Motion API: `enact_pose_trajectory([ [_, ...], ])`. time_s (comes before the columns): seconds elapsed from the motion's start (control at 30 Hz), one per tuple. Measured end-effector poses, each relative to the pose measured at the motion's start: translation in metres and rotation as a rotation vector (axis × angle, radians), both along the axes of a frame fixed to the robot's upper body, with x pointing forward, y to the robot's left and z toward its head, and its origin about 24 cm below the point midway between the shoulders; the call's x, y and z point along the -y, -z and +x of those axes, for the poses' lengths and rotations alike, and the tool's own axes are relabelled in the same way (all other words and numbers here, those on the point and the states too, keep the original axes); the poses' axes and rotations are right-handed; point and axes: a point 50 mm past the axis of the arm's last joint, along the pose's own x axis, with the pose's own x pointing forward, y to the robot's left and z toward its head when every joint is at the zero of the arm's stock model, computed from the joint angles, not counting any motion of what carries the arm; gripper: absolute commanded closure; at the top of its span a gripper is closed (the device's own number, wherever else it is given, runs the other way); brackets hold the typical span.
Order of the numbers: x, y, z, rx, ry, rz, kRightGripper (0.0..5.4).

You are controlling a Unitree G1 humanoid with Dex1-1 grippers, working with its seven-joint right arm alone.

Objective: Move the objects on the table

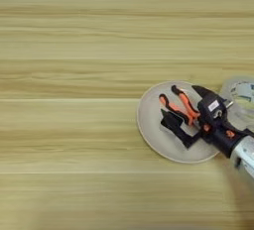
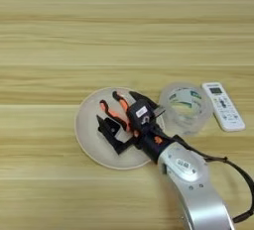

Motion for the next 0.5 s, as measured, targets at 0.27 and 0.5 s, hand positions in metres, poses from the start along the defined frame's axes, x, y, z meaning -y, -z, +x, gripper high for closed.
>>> enact_pose_trajectory([
  [0.27,-0.002,0.006,-0.002,-0.061,-0.028,0.024,0.02],
  [0.5,0.000,0.014,-0.002,-0.098,-0.020,0.018,0.02],
])
